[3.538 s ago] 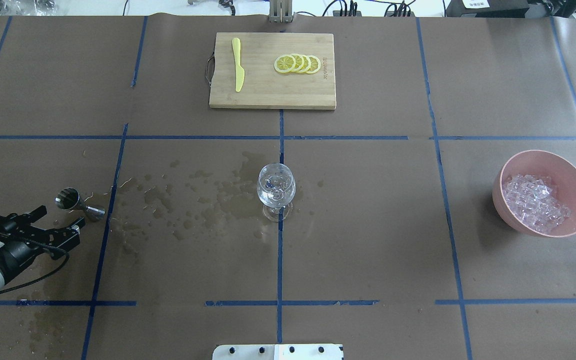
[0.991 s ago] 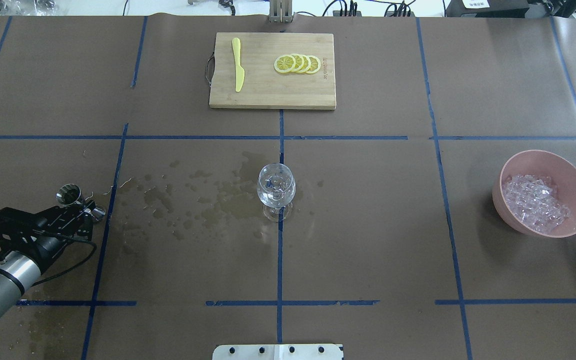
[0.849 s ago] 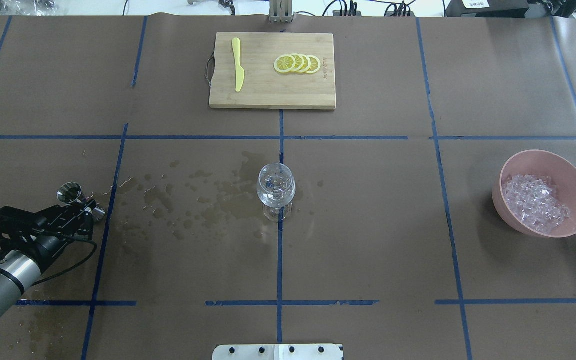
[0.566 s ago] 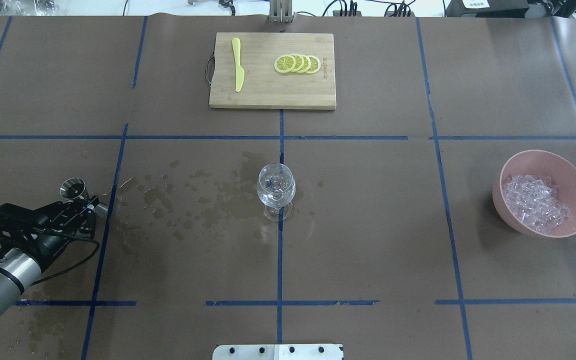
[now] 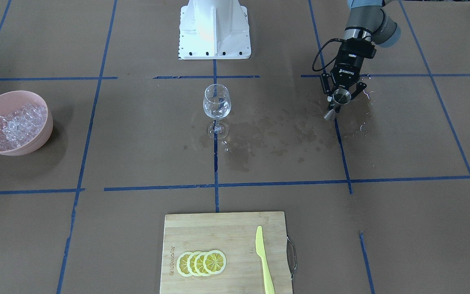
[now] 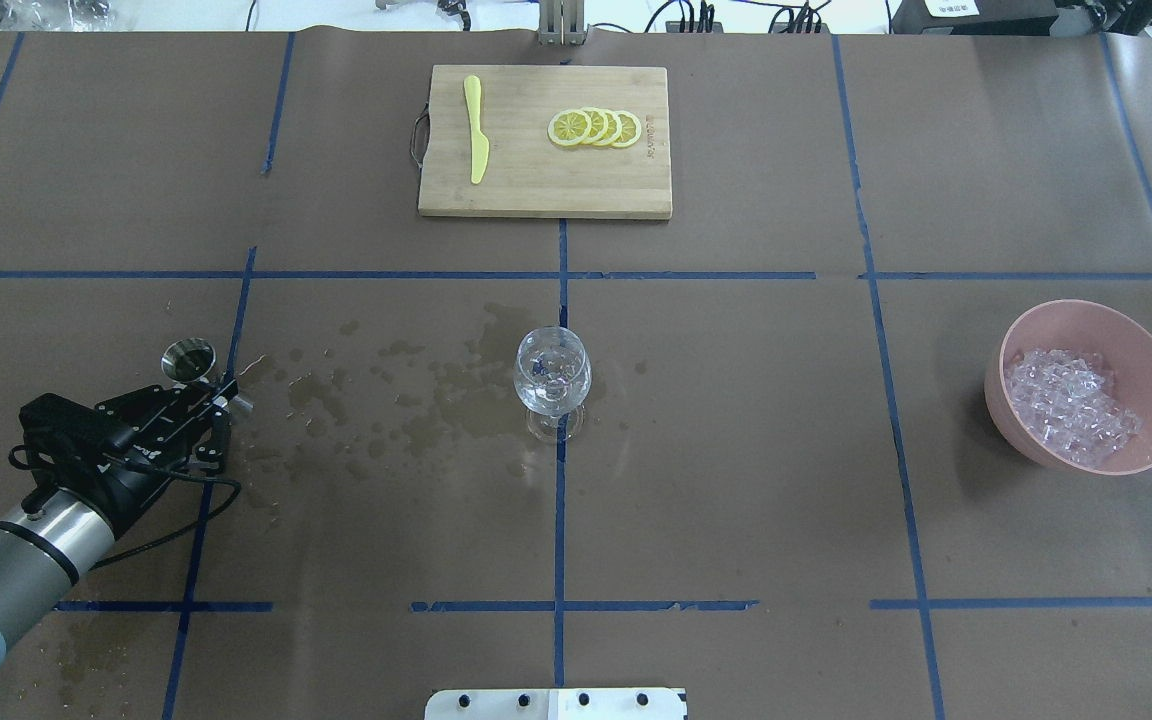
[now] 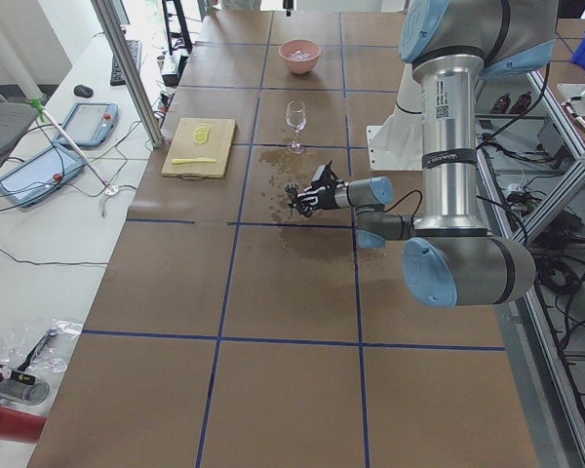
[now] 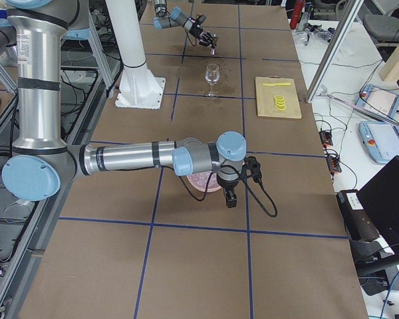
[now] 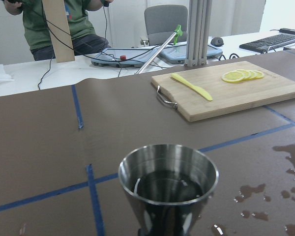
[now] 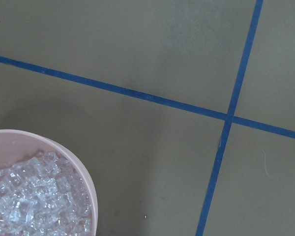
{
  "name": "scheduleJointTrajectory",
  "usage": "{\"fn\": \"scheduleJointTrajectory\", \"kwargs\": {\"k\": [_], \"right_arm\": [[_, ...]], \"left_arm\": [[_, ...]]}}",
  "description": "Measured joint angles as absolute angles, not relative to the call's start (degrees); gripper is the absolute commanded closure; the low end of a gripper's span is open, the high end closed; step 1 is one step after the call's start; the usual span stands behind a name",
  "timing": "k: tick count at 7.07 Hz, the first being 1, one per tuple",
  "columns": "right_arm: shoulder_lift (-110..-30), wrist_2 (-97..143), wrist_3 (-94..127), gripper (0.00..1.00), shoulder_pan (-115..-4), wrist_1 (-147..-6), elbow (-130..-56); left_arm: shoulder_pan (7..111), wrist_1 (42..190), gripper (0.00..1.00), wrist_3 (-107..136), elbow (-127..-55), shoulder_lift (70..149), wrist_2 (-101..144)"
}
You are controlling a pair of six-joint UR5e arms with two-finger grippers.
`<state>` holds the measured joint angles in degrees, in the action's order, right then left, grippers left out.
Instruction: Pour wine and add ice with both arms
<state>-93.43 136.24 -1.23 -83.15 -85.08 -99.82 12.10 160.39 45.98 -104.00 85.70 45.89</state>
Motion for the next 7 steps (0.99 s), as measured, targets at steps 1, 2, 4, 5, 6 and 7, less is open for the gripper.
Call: {"fn": "scheduleJointTrajectory", "kwargs": {"k": [1, 2, 4, 5, 6, 7], "right_arm": [[-93.43, 136.24, -1.25, 0.0, -83.14, -85.08, -99.75], [-93.43, 136.23, -1.29, 0.0, -83.15, -85.08, -99.64], [-93.43, 136.23, -1.31, 0.0, -83.14, -85.08, -99.36], [-93.43, 136.23, -1.32, 0.0, -83.14, -85.08, -99.24], [-93.43, 136.23, -1.32, 0.0, -83.15, -85.08, -99.07], [-93.34, 136.23, -1.32, 0.0, -83.15, -85.08, -98.78]], "left_arm": [[12.23, 156.15, 1.0, 45.3, -104.52, 89.28, 45.63], [12.26, 151.06, 1.0, 45.04, -105.6, 92.7, 45.26], [12.26, 140.36, 1.0, 44.88, -109.28, 98.13, 45.03], [12.2, 136.44, 1.0, 44.77, -110.22, 100.92, 45.01], [12.16, 131.33, 1.0, 44.7, -110.61, 104.59, 45.02], [12.08, 125.92, 1.0, 44.64, -110.68, 108.35, 45.04]]}}
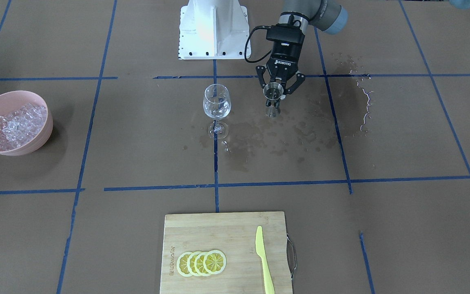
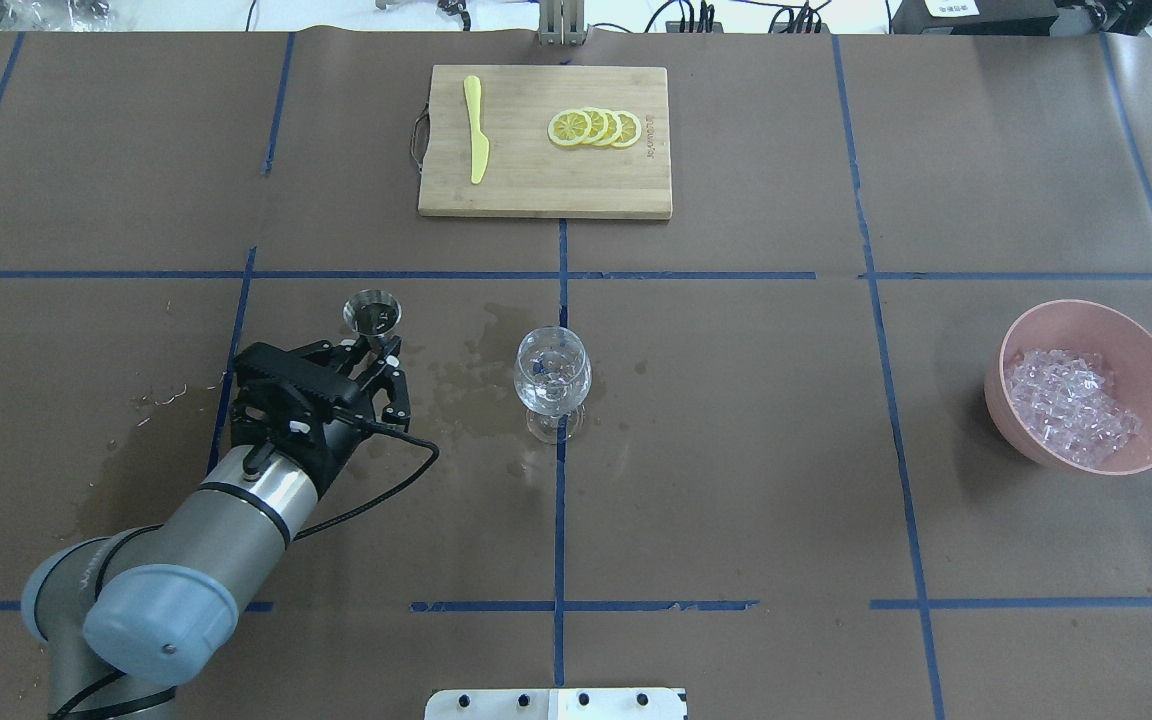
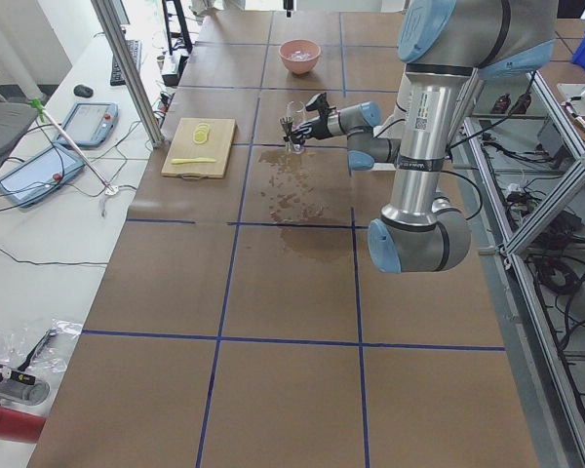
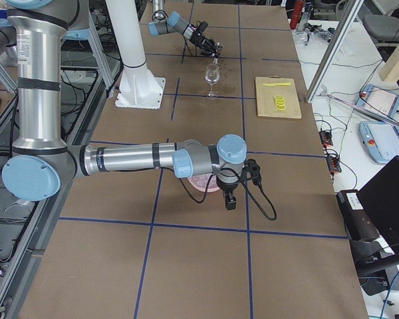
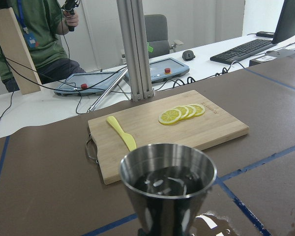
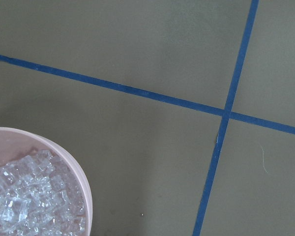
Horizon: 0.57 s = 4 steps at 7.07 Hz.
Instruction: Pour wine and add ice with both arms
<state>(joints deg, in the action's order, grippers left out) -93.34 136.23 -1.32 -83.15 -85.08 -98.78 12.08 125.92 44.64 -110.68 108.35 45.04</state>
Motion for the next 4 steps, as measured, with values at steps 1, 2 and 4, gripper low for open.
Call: {"fn": "scheduleJointTrajectory", "kwargs": {"k": [1, 2, 4], "right_arm": [[-93.13, 136.23, -1.32, 0.0, -83.15, -85.08, -98.41], [-92.93, 136.23, -1.32, 0.0, -83.14, -85.08, -98.15], [-92.8, 136.29, -1.32, 0.0, -83.09, -85.08, -97.87]], "left_arm": [[12.04, 122.69, 1.0, 43.74, -110.69, 110.43, 45.02], [12.04, 121.4, 1.0, 41.19, -110.75, 111.23, 45.01], [11.84, 119.46, 1.0, 35.0, -110.85, 112.74, 45.0]]}}
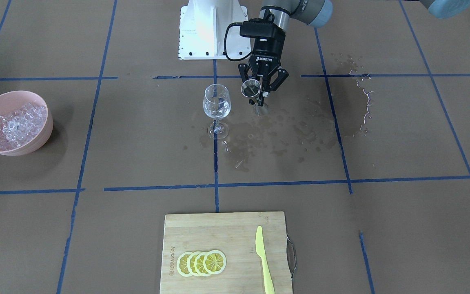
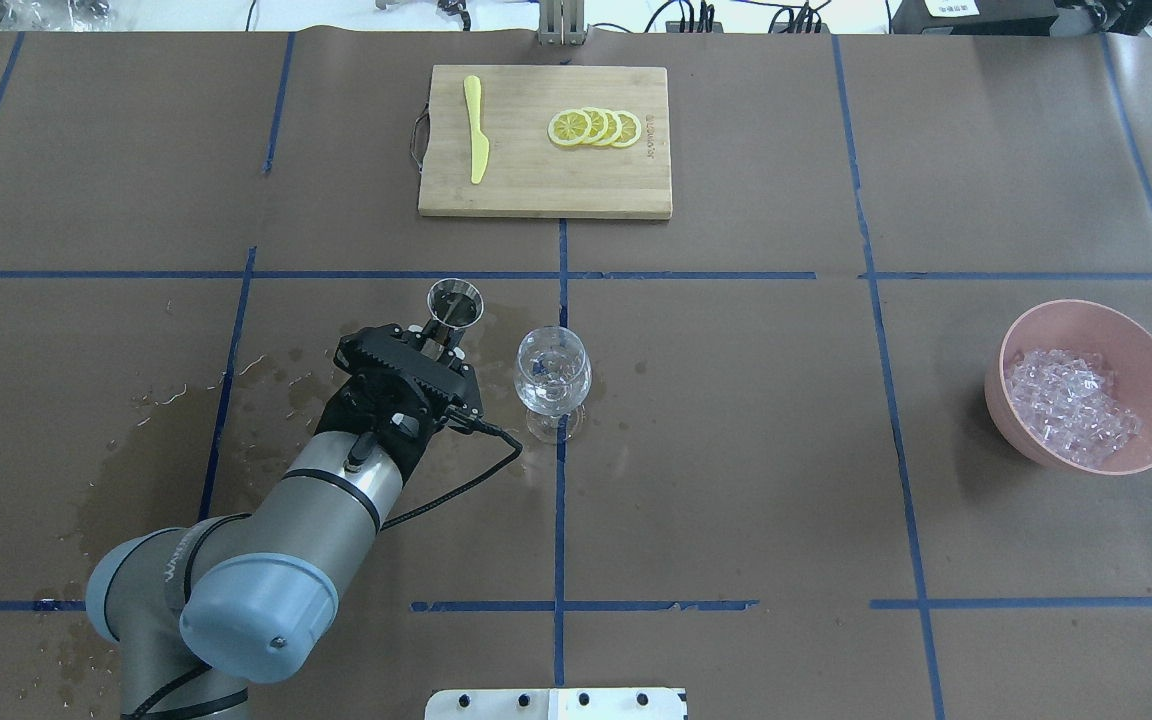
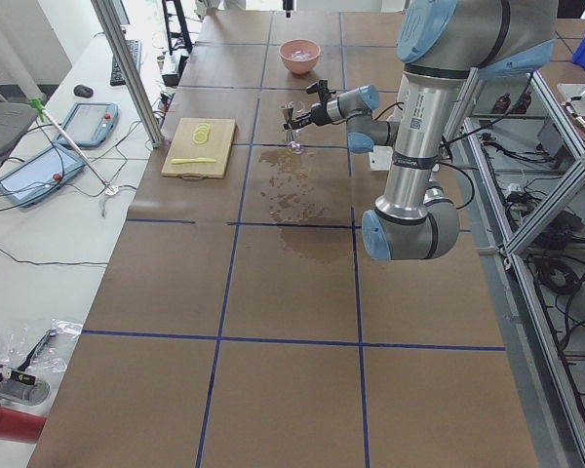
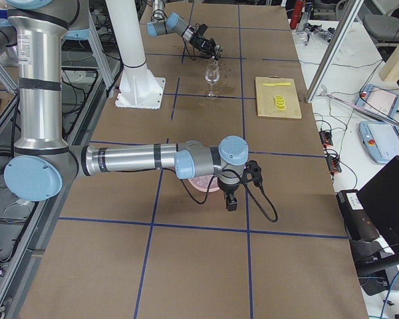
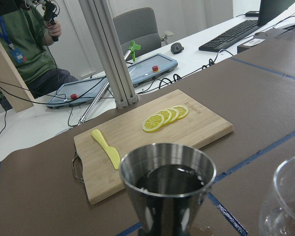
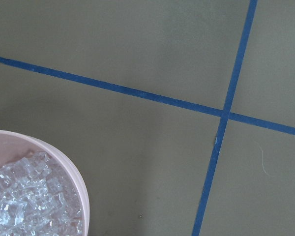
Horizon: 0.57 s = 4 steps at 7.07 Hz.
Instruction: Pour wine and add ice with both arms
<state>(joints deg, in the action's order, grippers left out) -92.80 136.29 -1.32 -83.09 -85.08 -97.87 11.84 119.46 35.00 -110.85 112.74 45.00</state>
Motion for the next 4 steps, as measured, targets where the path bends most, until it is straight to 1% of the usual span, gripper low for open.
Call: {"fn": "scheduleJointTrajectory", "kwargs": {"k": [2, 4], "right_arm": [[-92.74, 136.34, -1.26, 0.0, -83.06, -85.08, -97.6], [-92.73, 136.4, -1.23, 0.0, -82.94, -85.08, -97.56]], "left_arm": [[11.73, 111.62, 1.0, 32.59, -111.01, 116.32, 44.98], [11.73, 107.31, 1.0, 27.33, -111.06, 117.34, 44.0]]}}
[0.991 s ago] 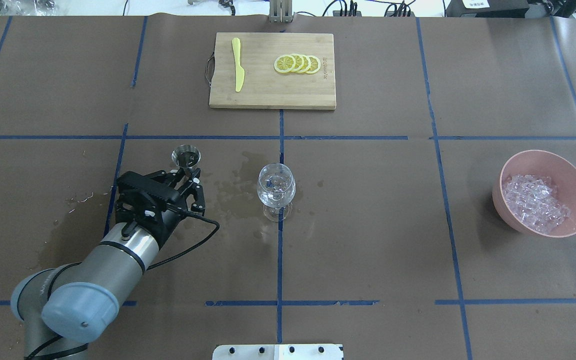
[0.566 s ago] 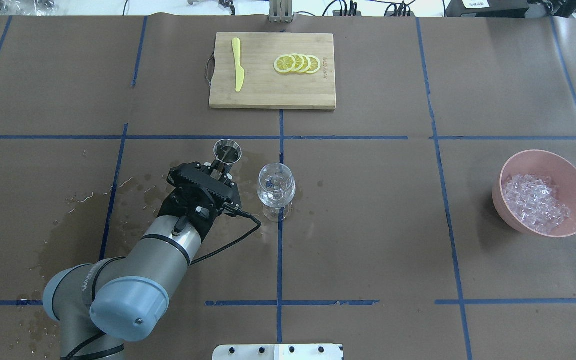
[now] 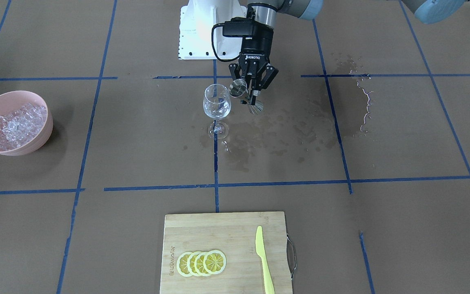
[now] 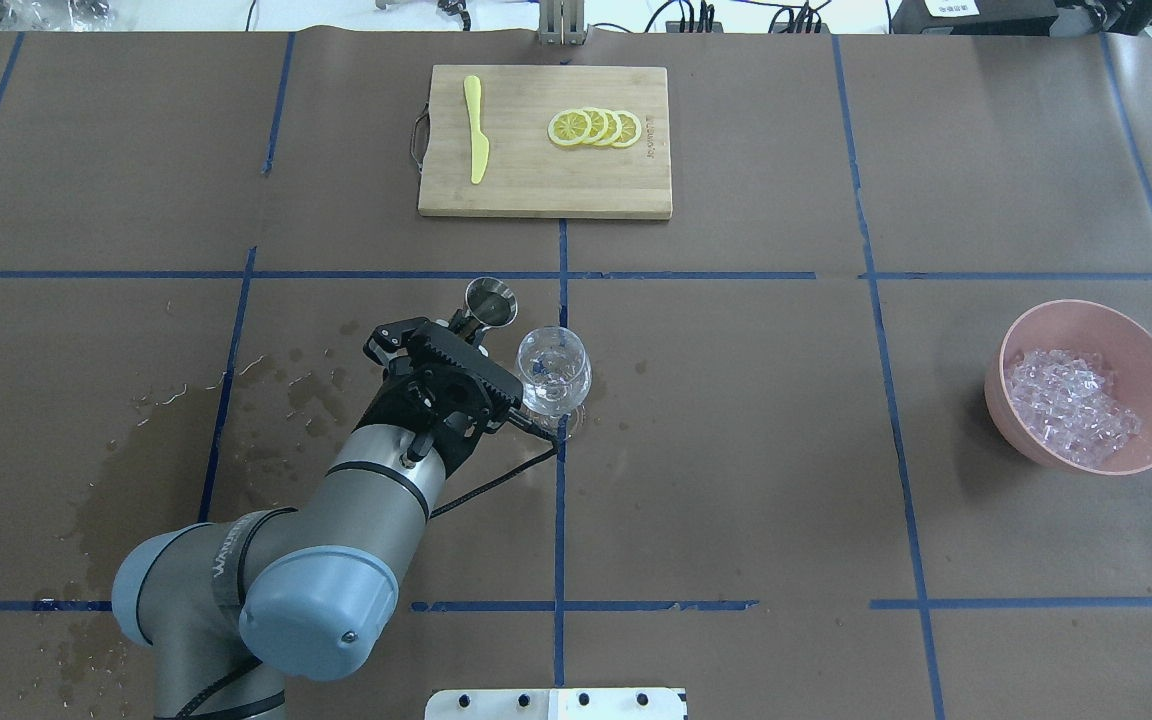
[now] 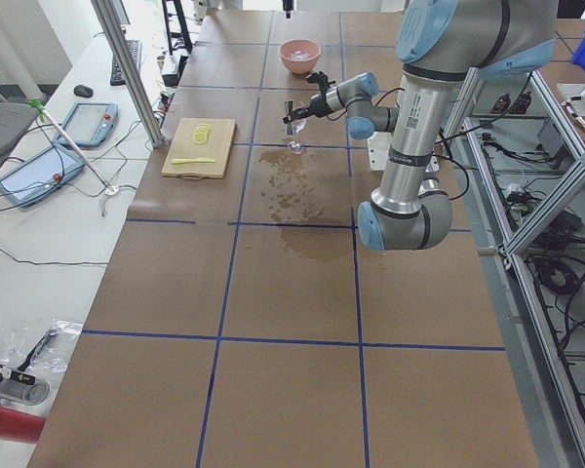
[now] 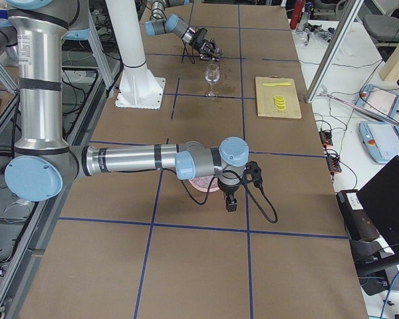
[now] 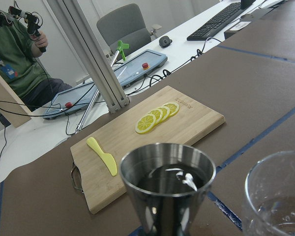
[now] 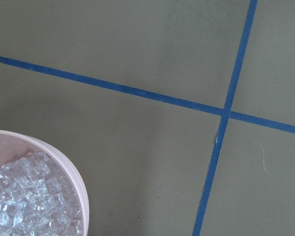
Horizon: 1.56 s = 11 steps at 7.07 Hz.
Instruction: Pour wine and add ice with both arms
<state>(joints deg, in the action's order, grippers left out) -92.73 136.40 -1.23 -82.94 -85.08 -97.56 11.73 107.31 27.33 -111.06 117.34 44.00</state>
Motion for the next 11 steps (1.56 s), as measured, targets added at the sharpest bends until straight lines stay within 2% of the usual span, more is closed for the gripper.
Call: {"fn": "scheduleJointTrajectory", "kwargs": {"k": [11], "right_arm": [[-92.2, 136.49, -1.18, 0.0, -82.71, -81.98, -94.9]], "left_arm": [[11.27, 94.45, 1.0, -4.78, -112.08, 122.07, 42.2]]}}
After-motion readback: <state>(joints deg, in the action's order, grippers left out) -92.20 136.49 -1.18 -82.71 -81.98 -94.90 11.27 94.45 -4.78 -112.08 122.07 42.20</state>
